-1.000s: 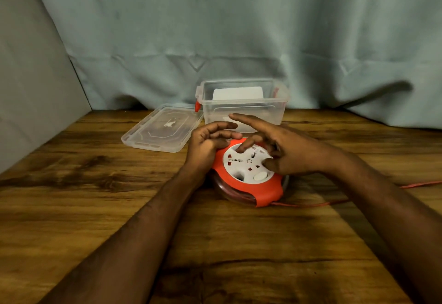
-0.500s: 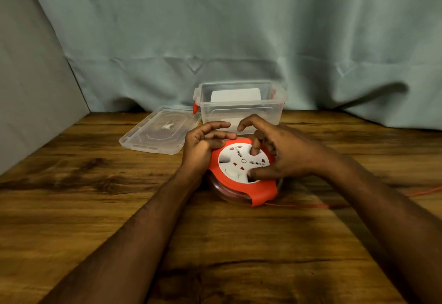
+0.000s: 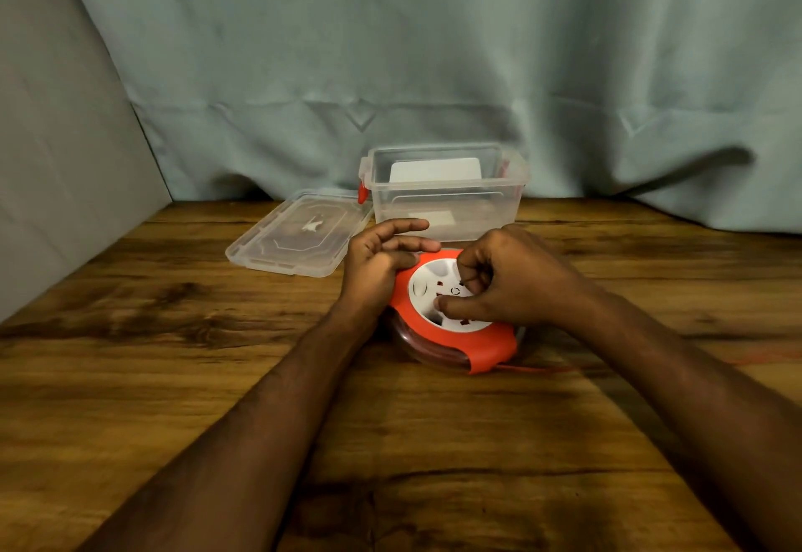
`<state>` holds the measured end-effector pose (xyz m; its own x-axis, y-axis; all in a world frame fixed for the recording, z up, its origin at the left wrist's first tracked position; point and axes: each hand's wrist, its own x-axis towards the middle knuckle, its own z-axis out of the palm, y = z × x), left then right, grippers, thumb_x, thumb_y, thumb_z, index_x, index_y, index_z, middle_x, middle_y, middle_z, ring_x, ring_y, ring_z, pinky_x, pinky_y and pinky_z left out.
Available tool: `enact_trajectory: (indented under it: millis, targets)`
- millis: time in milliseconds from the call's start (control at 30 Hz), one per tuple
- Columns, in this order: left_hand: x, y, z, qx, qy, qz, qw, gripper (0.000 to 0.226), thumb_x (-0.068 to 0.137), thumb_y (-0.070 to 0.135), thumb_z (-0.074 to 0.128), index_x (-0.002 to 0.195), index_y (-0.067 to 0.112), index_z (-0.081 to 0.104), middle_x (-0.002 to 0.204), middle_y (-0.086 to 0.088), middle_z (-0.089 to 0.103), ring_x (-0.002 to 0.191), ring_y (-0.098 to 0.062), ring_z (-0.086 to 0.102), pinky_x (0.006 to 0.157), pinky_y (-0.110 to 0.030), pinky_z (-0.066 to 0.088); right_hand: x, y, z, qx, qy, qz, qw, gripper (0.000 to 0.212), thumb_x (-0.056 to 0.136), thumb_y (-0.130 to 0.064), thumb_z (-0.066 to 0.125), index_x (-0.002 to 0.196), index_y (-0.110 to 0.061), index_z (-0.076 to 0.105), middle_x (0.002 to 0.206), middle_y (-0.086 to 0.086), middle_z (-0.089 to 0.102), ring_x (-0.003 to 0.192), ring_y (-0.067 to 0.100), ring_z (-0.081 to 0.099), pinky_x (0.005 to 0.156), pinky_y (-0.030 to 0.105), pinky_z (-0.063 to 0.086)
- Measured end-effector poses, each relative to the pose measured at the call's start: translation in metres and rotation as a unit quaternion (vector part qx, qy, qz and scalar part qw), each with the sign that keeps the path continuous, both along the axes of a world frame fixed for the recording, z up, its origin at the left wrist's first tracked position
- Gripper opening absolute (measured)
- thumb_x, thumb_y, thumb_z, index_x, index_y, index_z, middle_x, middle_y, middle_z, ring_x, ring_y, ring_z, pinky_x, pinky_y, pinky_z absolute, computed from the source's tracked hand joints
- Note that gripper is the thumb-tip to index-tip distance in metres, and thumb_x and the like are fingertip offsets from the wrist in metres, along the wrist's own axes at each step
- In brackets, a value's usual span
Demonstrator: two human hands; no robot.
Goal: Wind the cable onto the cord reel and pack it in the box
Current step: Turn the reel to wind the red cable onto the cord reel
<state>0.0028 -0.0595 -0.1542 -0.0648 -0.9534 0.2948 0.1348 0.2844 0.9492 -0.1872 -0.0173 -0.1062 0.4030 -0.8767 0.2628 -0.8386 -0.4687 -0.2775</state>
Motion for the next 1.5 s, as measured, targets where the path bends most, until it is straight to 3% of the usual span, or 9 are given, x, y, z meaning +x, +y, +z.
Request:
enact_trajectory:
  millis: [167,267,433,667,800,900,1067,1167,1500]
  targets:
    - [0.001,0.001,0.001,-0.002,-0.001,0.000,1.000,0.047,0.081,-0.019,0.047,0.119,0.000,0.068,0.097,-0.021,0.077,0.093,-0.031,0.075,0.082,-0.033,0.061,-0.003,-0.003,-0.001,-0.009,0.003,0.058,0.998,0.037,0.086,-0.044,0.079,0.062,-0.027,0.057,0.057,-0.008,0.060,0.055,0.005,0.058,0.055,0.036,0.051]
    - [0.001,0.001,0.001,-0.003,-0.003,0.000,1.000,0.046,0.082,-0.019,0.048,0.119,-0.001,0.067,0.093,-0.019,0.076,0.087,-0.028,0.075,0.081,-0.033,0.061,-0.010,-0.004,0.004,-0.020,-0.012,0.076,0.997,0.021,0.084,-0.025,0.079,0.086,-0.037,0.062,0.078,-0.013,0.067,0.061,0.004,0.058,0.058,0.035,0.052]
    - [0.001,0.003,0.002,0.000,-0.005,0.001,1.000,0.046,0.082,-0.019,0.049,0.117,0.003,0.069,0.088,-0.015,0.076,0.081,-0.025,0.074,0.076,-0.032,0.061,-0.018,-0.009,0.008,0.076,-0.003,0.125,0.989,0.069,0.080,-0.001,0.077,0.128,-0.046,0.056,0.125,-0.025,0.066,0.068,0.000,0.059,0.063,0.026,0.046]
    - [0.001,0.004,0.001,-0.009,-0.008,0.016,1.000,0.051,0.082,-0.018,0.049,0.122,0.007,0.068,0.094,-0.020,0.076,0.093,-0.034,0.074,0.081,-0.037,0.062,-0.024,-0.010,0.009,0.096,-0.022,0.136,0.986,0.090,0.082,-0.001,0.078,0.149,-0.046,0.038,0.127,-0.021,0.068,0.057,-0.002,0.058,0.056,0.017,0.047]
    - [0.001,0.004,0.001,-0.014,-0.009,0.020,1.000,0.051,0.083,-0.017,0.048,0.124,0.007,0.067,0.098,-0.023,0.075,0.094,-0.034,0.074,0.082,-0.037,0.062,-0.023,-0.005,0.014,0.083,-0.009,0.123,0.989,0.088,0.077,-0.019,0.087,0.141,-0.052,0.037,0.120,-0.020,0.066,0.075,-0.006,0.063,0.063,0.034,0.058]
    - [0.002,0.004,0.001,-0.009,-0.003,0.018,1.000,0.051,0.083,-0.017,0.049,0.124,0.007,0.066,0.096,-0.020,0.077,0.092,-0.032,0.075,0.078,-0.034,0.062,-0.023,-0.003,0.016,0.065,0.004,0.098,0.993,0.082,0.073,-0.033,0.092,0.132,-0.053,0.039,0.116,-0.019,0.066,0.083,-0.003,0.064,0.065,0.033,0.057]
    - [0.002,0.003,0.001,-0.006,0.001,0.018,1.000,0.051,0.083,-0.017,0.048,0.125,0.005,0.065,0.095,-0.020,0.077,0.092,-0.031,0.075,0.078,-0.034,0.062,-0.017,0.004,0.015,0.024,0.034,0.056,0.998,0.067,0.067,-0.056,0.090,0.116,-0.046,0.045,0.097,-0.016,0.068,0.079,0.000,0.060,0.060,0.031,0.050]
    - [0.002,0.004,0.002,-0.006,0.001,0.020,1.000,0.051,0.082,-0.018,0.048,0.124,0.004,0.066,0.096,-0.022,0.076,0.091,-0.030,0.075,0.079,-0.035,0.061,-0.013,0.005,0.014,-0.012,0.062,0.048,0.997,0.046,0.067,-0.063,0.084,0.087,-0.035,0.053,0.078,-0.013,0.064,0.071,0.005,0.057,0.056,0.030,0.044]
    - [0.001,0.002,0.000,-0.012,-0.017,0.020,1.000,0.051,0.083,-0.018,0.048,0.124,0.006,0.067,0.095,-0.021,0.077,0.092,-0.031,0.074,0.085,-0.040,0.060,-0.001,0.005,0.004,-0.040,0.069,0.024,0.997,0.062,0.077,-0.068,0.075,0.050,-0.018,0.050,0.047,-0.005,0.046,0.047,0.008,0.041,0.053,0.028,0.031]
